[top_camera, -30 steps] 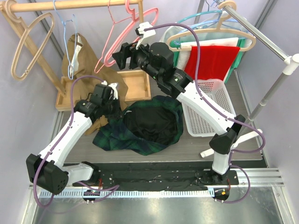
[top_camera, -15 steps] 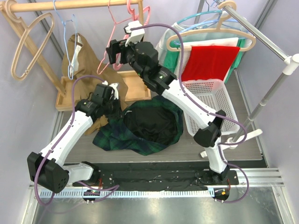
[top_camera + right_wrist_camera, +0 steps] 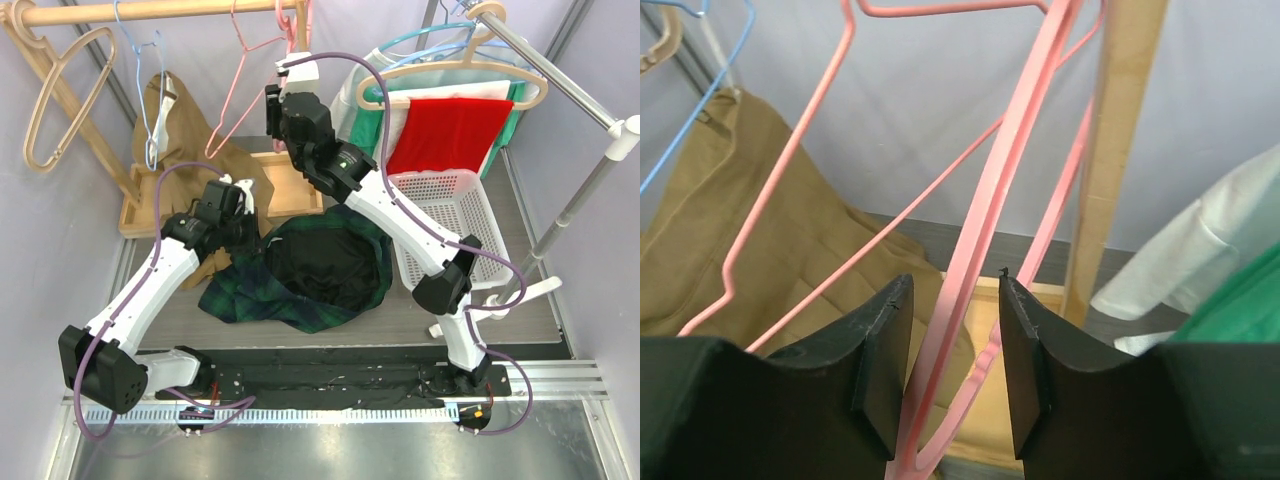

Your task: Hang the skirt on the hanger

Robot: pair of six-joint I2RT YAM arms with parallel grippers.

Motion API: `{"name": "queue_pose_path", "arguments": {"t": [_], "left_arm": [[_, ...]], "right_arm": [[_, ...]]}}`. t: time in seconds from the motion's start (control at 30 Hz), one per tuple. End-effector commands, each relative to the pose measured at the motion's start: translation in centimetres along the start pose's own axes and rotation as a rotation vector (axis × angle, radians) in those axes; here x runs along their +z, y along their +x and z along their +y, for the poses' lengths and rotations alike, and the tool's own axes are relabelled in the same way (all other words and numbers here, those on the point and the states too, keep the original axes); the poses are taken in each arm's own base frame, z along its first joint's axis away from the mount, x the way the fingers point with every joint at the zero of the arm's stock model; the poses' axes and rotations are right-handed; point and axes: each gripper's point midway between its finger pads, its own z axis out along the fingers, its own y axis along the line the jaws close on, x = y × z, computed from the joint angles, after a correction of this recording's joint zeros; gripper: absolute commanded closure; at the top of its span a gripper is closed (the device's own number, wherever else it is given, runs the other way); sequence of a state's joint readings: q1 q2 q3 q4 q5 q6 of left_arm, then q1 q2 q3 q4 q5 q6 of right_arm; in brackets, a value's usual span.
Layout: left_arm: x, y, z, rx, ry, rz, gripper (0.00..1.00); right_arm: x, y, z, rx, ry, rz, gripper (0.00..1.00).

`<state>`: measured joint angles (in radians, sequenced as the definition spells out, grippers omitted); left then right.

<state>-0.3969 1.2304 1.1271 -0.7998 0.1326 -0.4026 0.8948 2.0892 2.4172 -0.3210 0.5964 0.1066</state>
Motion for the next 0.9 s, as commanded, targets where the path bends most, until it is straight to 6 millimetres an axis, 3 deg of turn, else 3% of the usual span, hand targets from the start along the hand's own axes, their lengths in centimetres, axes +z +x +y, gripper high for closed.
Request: {"name": "queue_pose_path", "arguments": {"t": [0.0,0.1,0.27,0.33,0.47,0.53,0.7,0.87], "left_arm": [[0.1,-0.7,-0.2,0.024,0.021,-0.028,1.0],[0.2,-0.5,-0.2,0.023,0.022,-0.025,1.0],[0.3,-0.4,-0.2,0.022,0.025,-0.024,1.0],[0.3,-0.4,-0.2,0.021,0.025,-0.023,1.0],[0.4,-0.3,-0.2,0.016,0.028,-0.022,1.0],[0.4,-0.2,-0.2,0.017,0.029,-0.022,1.0],[0.4,-0.2,-0.1,0.015,0.023,-0.026,1.0],[0.3,-0.3,-0.2,0.008,0.026,-0.032,1.0]], "right_arm": [[-2.9,-5.3,-3.2,0.0,0.113,-0.069,0.55],[-3.2,-5.1,-4.2,-0.03,0.155,-0.056,0.52],[-4.1,-5.7,-6.3,-0.059,0.244,-0.057,0.55],[-4.6,-6.2,-6.9,-0.062,0.274,-0.064,0.62],[-5.1,-7.1,-7.8,-0.075,0.313,-0.083,0.9],[-5.1,-7.4,-7.9,-0.081,0.312,-0.088,0.99],[-5.1,-8.0,-7.4,-0.081,0.273,-0.102,0.99],[-5.4,-9.8,-6.8,-0.083,0.22,-0.156,0.99]]}}
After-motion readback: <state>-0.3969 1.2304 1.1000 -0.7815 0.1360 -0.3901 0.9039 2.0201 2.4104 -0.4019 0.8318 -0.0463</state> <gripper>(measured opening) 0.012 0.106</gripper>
